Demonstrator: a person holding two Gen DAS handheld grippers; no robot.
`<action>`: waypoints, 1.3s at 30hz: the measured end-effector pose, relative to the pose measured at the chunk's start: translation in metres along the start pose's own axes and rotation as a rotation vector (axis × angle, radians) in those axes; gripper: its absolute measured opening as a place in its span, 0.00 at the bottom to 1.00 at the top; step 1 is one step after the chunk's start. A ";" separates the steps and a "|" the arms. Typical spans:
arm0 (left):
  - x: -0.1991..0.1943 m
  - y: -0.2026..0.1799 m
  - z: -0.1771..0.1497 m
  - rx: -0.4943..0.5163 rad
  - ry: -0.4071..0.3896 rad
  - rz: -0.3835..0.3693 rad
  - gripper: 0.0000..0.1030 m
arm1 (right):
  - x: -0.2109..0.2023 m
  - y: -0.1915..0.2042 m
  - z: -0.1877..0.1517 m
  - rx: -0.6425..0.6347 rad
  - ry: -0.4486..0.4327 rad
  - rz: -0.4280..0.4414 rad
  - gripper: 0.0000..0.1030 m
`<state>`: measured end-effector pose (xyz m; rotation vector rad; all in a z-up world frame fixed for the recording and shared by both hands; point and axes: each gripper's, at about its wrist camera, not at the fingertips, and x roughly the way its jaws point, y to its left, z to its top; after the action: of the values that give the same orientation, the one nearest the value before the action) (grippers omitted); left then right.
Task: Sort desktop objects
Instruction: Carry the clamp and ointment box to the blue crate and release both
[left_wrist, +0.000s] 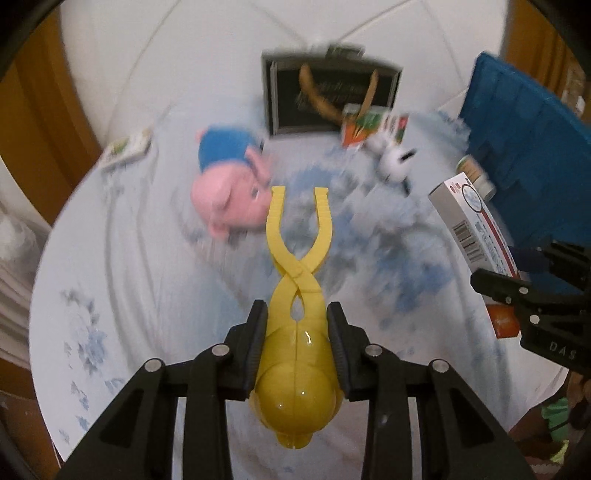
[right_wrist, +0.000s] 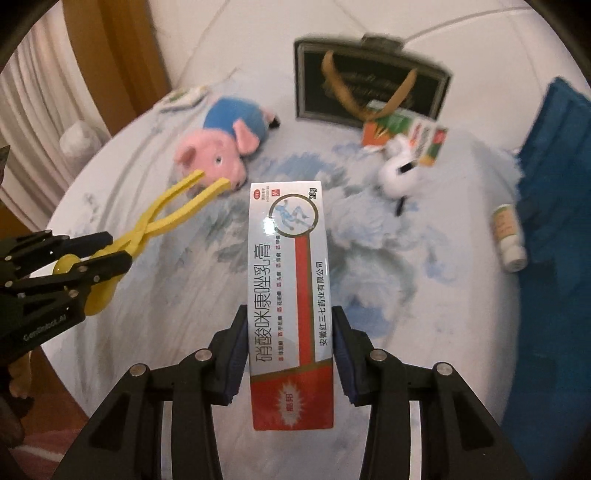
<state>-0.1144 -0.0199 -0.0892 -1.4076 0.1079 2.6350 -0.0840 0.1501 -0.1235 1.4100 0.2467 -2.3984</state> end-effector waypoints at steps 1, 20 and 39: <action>-0.009 -0.007 0.005 0.008 -0.031 0.000 0.32 | -0.015 -0.003 -0.003 0.003 -0.028 -0.015 0.40; -0.127 -0.198 0.055 0.264 -0.388 -0.205 0.32 | -0.252 -0.091 -0.053 0.198 -0.510 -0.331 0.40; -0.183 -0.396 0.081 0.475 -0.509 -0.454 0.32 | -0.349 -0.228 -0.168 0.505 -0.577 -0.605 0.40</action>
<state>-0.0141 0.3630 0.1113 -0.5169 0.2890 2.2850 0.1211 0.4864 0.0922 0.7939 -0.1151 -3.4297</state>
